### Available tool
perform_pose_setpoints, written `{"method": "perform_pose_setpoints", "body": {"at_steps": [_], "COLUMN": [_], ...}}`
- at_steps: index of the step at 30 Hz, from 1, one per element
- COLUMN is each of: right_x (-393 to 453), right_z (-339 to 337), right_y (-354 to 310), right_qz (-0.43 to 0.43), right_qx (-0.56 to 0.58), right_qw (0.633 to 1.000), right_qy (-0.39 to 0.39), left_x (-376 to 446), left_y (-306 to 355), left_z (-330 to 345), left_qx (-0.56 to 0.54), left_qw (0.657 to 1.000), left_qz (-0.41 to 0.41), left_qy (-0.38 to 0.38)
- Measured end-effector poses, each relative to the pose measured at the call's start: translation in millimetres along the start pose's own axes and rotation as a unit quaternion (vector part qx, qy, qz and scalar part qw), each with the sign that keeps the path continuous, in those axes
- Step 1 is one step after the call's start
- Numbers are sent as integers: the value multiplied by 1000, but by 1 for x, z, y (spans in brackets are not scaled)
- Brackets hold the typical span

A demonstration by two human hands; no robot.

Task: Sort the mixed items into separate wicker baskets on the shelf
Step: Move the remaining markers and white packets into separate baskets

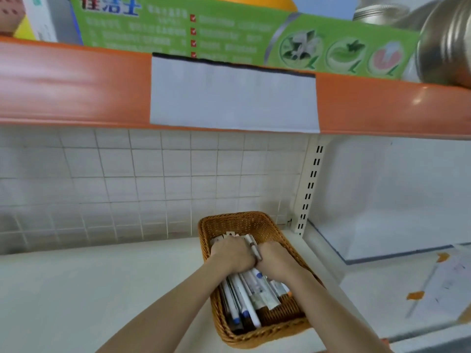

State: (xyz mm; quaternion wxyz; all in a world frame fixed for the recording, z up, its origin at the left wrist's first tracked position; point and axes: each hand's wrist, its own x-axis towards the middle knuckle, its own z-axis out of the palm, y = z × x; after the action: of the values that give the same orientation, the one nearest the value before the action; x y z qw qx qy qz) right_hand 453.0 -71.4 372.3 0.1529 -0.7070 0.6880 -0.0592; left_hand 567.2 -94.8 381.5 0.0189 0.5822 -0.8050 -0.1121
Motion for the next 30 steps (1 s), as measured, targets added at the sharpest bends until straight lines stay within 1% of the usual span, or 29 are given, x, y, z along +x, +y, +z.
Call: {"method": "perform_pose_setpoints", "body": {"at_steps": [3, 5, 9, 11, 14, 17, 20, 22, 26, 30], "right_x": [-8, -14, -21, -25, -32, -39, -46, -48, -55, -71], "right_z": [-5, -9, -13, -13, -15, -18, -19, -16, -5, 8], "right_y": [-3, -4, 2, 5, 8, 8, 1, -10, -43, -86], "right_qz": [-13, -21, -26, -21, -20, -22, -51, -82, -153, -190], "right_qx": [-27, -48, -42, -32, -15, 13, 38, 50, 47, 81], "right_qw": [999, 998, 999, 999, 999, 998, 992, 988, 980, 974], "right_qy": [-13, -27, -14, 4, 28, 60, 111, 123, 116, 90], "left_x": [2, 4, 3, 3, 0, -13, -35, -51, -89, -132], "left_y": [4, 7, 9, 9, 8, 13, 11, 2, -29, -70], "left_z": [2, 5, 8, 6, -2, -13, -19, -19, -19, -20], "left_qx": [2, 19, 32, -3, -110, -135, -107, -93, -79, -93], "left_qw": [999, 998, 997, 997, 987, 979, 979, 978, 971, 959], "left_qz": [-39, -50, -60, -72, -81, -66, -55, -64, -117, -181], "left_qy": [1, 13, 32, 37, 89, 136, 163, 175, 194, 198]}}
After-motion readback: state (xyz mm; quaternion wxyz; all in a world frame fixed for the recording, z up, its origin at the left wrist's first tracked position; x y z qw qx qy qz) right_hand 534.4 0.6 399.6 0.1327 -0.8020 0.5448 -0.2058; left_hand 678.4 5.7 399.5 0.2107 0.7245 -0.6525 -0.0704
